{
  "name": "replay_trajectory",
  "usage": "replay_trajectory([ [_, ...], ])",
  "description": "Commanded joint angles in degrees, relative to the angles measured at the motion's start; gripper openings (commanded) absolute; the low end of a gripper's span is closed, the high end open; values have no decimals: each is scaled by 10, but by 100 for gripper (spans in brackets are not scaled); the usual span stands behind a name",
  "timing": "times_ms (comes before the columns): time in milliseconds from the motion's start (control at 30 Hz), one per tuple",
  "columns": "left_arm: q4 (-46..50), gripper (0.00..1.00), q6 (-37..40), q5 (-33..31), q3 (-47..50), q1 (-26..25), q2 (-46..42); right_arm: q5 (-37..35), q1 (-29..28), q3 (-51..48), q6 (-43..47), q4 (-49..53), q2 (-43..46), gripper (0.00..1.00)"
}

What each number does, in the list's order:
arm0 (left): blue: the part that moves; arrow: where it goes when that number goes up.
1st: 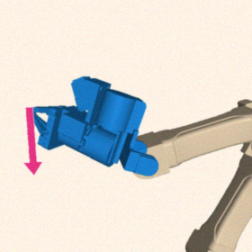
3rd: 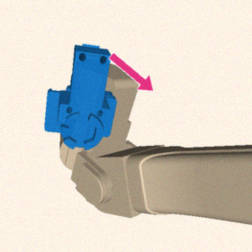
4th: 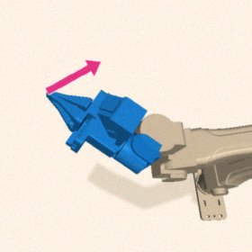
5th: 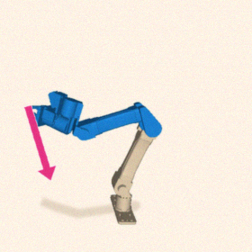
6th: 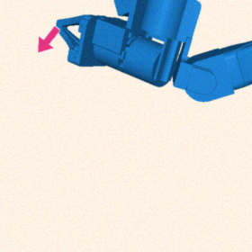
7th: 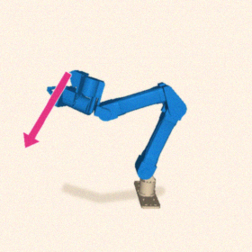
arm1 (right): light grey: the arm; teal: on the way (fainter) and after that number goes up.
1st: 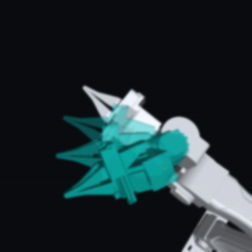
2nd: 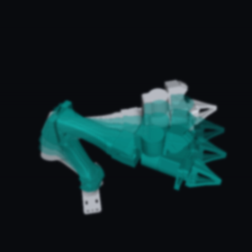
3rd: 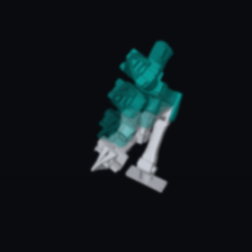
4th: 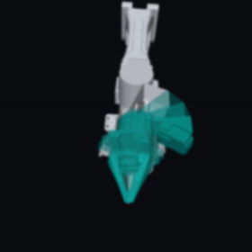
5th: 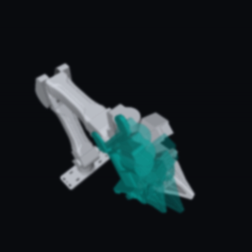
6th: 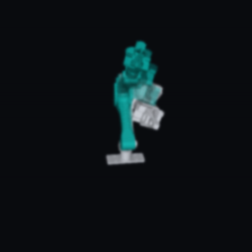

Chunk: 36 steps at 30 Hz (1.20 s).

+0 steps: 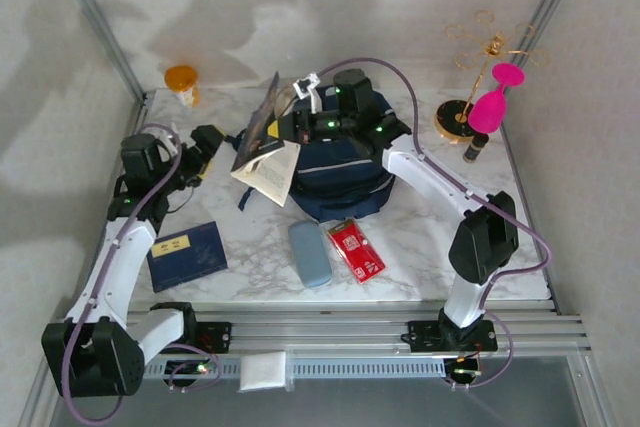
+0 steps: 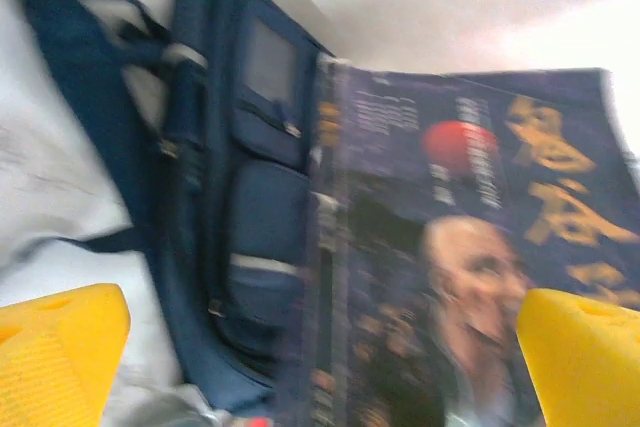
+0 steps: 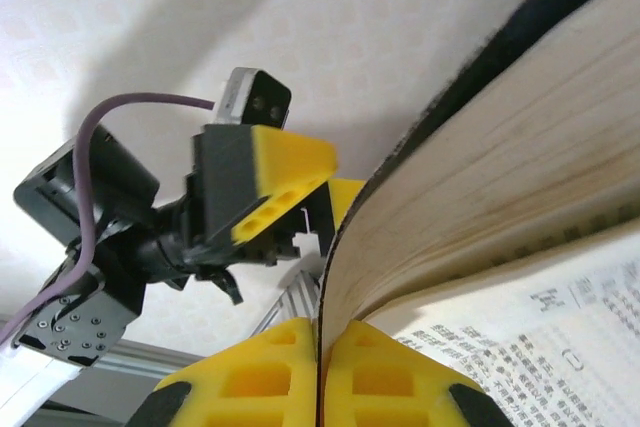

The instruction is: Pack books, pencil case, and school supplies into a backpack

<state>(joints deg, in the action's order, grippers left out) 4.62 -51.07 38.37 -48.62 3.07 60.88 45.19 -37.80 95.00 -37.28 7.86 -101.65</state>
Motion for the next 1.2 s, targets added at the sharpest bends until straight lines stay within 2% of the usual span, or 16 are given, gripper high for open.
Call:
replay_trajectory([
  [0, -95, 99, -77, 7, 20, -35, -3, 61, 10, -11, 8, -65, 38, 0],
  [200, -108, 99, -90, -21, 13, -89, 27, 114, 23, -46, -25, -128, 60, 0],
  [333, -177, 97, -131, -19, 23, -122, 33, 146, 23, -75, -82, -213, 61, 0],
  [400, -205, 92, -153, -17, 22, -136, 34, 149, 22, -88, -95, -233, 61, 0],
  [500, -263, 80, -187, -17, 32, -141, 18, 137, 31, -106, -79, -204, 62, 0],
  [733, -245, 49, -173, -25, 16, -144, -5, 124, 64, -160, -24, -121, 77, 0],
  [867, -266, 30, -176, -36, 22, -156, -8, 116, 72, -168, -4, -92, 80, 0],
  [1033, -295, 22, -184, -41, 17, -180, 11, 118, 71, -169, 5, -83, 74, 0],
  [1167, -310, 7, -184, -42, 9, -197, 23, 112, 73, -163, 21, -59, 71, 1],
])
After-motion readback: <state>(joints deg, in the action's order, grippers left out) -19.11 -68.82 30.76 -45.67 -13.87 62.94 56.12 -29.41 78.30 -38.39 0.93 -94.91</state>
